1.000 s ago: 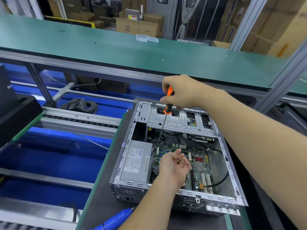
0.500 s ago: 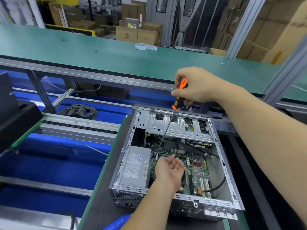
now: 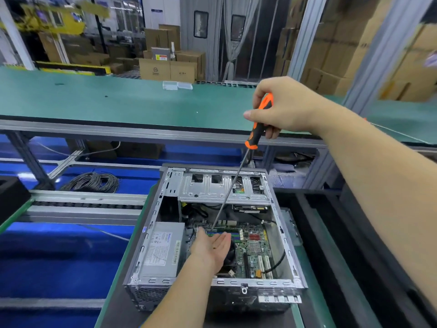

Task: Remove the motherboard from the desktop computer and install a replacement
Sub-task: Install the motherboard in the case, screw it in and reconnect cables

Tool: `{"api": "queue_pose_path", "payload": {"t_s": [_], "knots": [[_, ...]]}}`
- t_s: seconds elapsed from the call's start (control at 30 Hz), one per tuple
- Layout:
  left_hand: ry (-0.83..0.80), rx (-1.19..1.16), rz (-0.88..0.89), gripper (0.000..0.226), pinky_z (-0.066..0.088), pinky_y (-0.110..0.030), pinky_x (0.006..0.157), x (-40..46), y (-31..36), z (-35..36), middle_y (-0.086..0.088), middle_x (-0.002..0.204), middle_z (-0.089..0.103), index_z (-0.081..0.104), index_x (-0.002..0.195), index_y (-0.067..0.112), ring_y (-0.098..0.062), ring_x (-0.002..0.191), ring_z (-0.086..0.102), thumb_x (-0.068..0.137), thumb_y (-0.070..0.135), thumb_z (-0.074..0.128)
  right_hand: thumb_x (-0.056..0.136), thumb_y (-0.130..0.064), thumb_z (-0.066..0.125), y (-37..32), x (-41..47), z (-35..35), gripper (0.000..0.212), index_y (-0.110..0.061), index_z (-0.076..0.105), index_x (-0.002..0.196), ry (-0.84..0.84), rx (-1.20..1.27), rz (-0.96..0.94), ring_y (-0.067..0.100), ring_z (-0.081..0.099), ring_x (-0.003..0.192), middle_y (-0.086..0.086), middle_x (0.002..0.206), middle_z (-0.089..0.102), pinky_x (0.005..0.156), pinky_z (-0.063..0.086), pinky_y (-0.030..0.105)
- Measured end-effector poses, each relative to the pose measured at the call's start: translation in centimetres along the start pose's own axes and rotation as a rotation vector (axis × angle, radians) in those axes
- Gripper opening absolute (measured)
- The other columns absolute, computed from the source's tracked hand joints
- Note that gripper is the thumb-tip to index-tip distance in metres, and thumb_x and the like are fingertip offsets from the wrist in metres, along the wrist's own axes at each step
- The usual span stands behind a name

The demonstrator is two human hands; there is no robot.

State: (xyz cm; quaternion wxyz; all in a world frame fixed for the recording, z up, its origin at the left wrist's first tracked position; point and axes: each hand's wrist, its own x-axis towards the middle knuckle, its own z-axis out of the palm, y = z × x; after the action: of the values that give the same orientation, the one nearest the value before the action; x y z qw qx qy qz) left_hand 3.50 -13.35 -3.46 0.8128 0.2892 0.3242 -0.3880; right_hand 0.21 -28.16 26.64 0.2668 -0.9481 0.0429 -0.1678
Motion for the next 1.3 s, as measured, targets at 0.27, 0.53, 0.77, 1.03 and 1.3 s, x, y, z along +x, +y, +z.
{"api": "queue_pose_path", "payload": {"t_s": [0.27,0.53,0.77,1.03,1.3], "knots": [[-0.061,0.091,-0.126,0.043,0.023,-0.019,0.03,0.7,0.1,-0.2,0.0,0.049,0.034,0.04,0.07,0.014,-0.01,0.036,0.032,0.107,0.036,0.043,0.09,-0.025,0.072,0.2,-1.4,-1.3,0.023,-0.013,0.053,0.086,0.028,0.008,-0.007,0.023,0.068,0.048,0.014,0.067,0.07,0.045,0.054,0.031],[0.091,0.488,0.157,0.043,0.014,-0.016,0.034,-0.7,-0.4,0.6,0.003,0.047,0.024,0.033,0.068,0.017,-0.011,0.034,0.017,0.106,0.034,0.046,0.087,-0.025,0.07,2.1,-1.5,-1.8,0.019,-0.017,0.054,0.083,0.128,-0.214,-0.025,0.016,0.066,0.044,0.003,0.068,0.066,0.044,0.057,0.032],[0.323,1.958,0.742,0.04,0.041,-0.03,0.066,-1.8,0.9,0.0,-0.001,0.068,0.057,0.046,0.061,0.014,-0.025,0.068,0.056,0.096,0.032,0.042,0.088,-0.031,0.072,6.2,-1.9,2.4,0.022,-0.015,0.058,0.089,0.015,-0.316,0.042,0.015,0.063,0.051,-0.001,0.082,0.059,0.052,0.055,0.033],[0.196,2.366,0.498,0.034,0.042,-0.032,0.074,1.1,0.6,-1.1,-0.005,0.091,0.056,0.05,0.086,0.014,-0.026,0.084,0.055,0.104,0.042,0.041,0.088,-0.031,0.07,8.3,-2.0,4.8,0.02,-0.017,0.056,0.086,0.004,-0.295,0.083,0.013,0.058,0.061,-0.002,0.076,0.058,0.057,0.052,0.032],[0.232,2.433,0.464,0.032,0.043,-0.034,0.071,1.9,0.7,-1.4,-0.004,0.091,0.056,0.051,0.092,0.013,-0.026,0.083,0.056,0.106,0.04,0.041,0.09,-0.029,0.068,9.1,-2.2,6.4,0.019,-0.015,0.056,0.092,-0.029,-0.297,0.099,0.011,0.053,0.062,0.002,0.085,0.058,0.063,0.052,0.034]]}}
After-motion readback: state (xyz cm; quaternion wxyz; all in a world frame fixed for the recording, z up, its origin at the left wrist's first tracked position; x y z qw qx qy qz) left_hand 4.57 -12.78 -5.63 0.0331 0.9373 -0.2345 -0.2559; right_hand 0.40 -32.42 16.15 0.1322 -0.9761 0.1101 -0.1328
